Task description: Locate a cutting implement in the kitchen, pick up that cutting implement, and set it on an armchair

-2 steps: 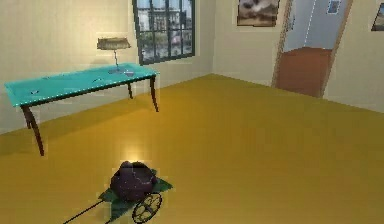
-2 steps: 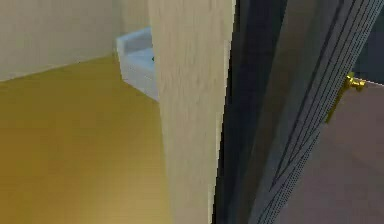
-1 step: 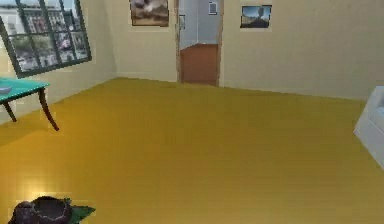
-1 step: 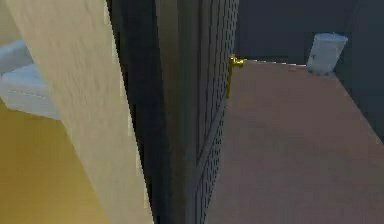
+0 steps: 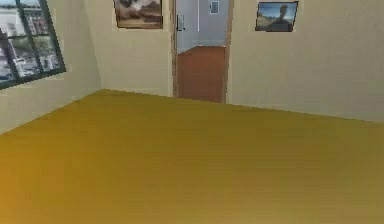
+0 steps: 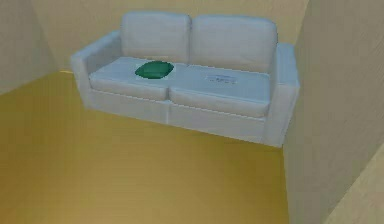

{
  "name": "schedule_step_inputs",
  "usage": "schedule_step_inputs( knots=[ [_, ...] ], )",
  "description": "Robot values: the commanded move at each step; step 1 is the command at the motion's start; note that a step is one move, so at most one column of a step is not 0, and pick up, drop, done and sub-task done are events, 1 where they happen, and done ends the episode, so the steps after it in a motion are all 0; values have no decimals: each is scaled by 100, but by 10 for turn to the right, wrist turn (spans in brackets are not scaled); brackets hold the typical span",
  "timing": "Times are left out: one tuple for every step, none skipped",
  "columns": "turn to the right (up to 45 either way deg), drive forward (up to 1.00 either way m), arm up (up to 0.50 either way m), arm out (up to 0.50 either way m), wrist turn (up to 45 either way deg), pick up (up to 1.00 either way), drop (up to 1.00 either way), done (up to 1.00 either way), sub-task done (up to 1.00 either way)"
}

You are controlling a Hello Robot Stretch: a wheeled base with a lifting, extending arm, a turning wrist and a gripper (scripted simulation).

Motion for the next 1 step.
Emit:
schedule_step_inputs(
  knots=[
    [0, 100, 0, 0, 0, 0, 0, 0, 0]
  ],
)
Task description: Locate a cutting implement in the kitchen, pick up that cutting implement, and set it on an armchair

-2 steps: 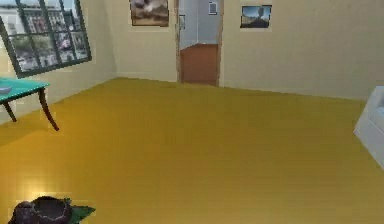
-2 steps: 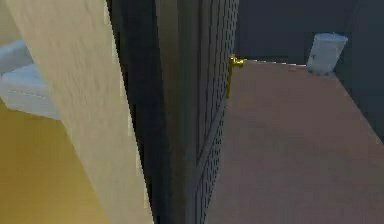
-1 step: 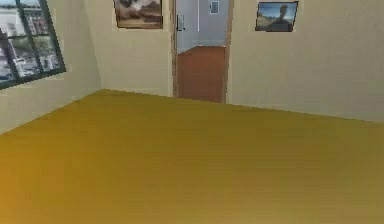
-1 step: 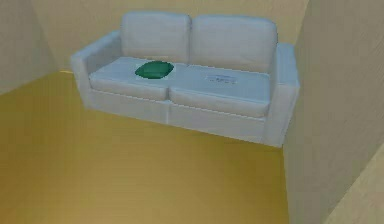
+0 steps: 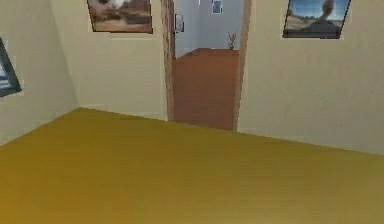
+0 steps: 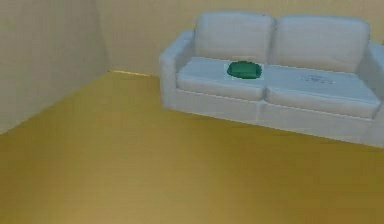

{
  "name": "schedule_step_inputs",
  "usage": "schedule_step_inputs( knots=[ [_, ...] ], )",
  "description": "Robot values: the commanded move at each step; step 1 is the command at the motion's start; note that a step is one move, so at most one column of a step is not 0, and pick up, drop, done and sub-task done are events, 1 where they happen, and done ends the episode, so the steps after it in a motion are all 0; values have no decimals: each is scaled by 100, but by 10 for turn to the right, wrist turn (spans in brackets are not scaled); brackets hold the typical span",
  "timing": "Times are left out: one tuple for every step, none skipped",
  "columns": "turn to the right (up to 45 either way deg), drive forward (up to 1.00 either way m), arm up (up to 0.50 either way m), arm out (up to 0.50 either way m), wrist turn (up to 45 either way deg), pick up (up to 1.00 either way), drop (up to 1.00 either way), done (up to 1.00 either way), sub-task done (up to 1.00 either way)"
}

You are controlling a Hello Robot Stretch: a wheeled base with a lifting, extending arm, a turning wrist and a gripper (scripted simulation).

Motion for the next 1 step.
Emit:
schedule_step_inputs(
  knots=[
    [30, 0, 0, 0, 0, 0, 0, 0, 0]
  ],
)
